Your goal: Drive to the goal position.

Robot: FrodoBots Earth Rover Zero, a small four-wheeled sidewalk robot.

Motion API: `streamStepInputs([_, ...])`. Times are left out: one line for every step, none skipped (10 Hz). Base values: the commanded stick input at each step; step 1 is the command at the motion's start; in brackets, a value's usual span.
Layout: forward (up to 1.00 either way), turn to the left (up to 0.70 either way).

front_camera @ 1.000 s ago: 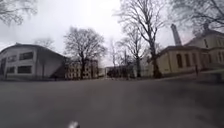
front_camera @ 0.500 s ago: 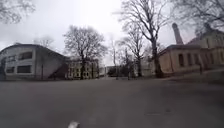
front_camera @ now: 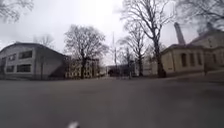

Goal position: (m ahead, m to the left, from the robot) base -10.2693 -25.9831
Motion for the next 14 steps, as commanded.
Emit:
streamStepInputs([1.00, 0.00])
streamStepInputs([1.00, 0.00])
streamStepInputs([1.00, 0.00])
streamStepInputs([1.00, 0.00])
streamStepInputs([1.00, 0.00])
streamStepInputs([1.00, 0.00])
streamStepInputs([1.00, 0.00])
streamStepInputs([1.00, 0.00])
streamStepInputs([1.00, 0.00])
streamStepInputs([1.00, 0.00])
streamStepInputs([1.00, 0.00])
streamStepInputs([1.00, 0.00])
streamStepInputs([1.00, 0.00])
streamStepInputs([1.00, -0.12])
